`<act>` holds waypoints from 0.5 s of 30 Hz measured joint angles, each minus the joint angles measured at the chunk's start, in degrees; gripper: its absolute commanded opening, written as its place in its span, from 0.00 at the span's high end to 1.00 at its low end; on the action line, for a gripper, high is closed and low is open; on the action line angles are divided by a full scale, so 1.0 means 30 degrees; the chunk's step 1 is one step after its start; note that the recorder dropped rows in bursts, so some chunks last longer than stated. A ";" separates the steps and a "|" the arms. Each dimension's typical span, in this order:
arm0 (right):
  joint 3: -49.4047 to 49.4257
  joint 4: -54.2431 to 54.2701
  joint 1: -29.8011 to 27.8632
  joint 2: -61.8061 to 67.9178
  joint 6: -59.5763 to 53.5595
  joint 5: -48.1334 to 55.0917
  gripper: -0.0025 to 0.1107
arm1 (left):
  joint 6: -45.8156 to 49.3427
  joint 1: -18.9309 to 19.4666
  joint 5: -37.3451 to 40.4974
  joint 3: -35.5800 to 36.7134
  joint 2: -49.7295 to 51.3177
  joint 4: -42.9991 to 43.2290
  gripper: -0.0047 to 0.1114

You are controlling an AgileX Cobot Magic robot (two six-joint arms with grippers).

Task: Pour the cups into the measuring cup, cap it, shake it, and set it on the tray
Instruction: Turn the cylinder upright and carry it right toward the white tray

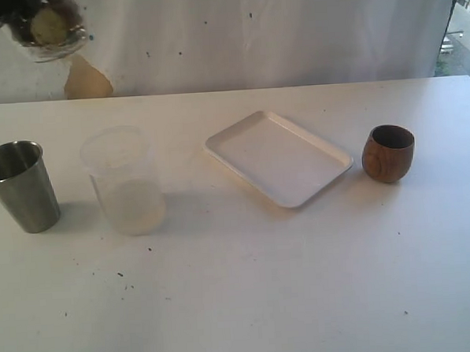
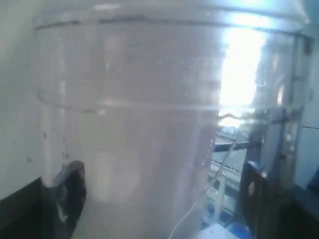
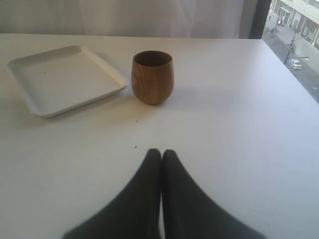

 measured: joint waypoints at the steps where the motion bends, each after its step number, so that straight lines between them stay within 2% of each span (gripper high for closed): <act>1: 0.0000 0.0000 0.0000 0.0000 0.0000 0.0000 0.98 | 0.0280 -0.0677 0.0072 -0.0247 0.0311 0.0282 0.96; 9: 0.0000 0.0000 0.0000 0.0000 0.0000 0.0000 0.98 | 0.3739 -0.6083 0.0253 -0.2350 0.4273 0.0522 0.96; 15: 0.0000 0.0000 0.0000 0.0000 0.0000 0.0000 0.98 | 0.6371 -0.8746 -0.0146 -0.4239 0.8109 -0.1321 0.96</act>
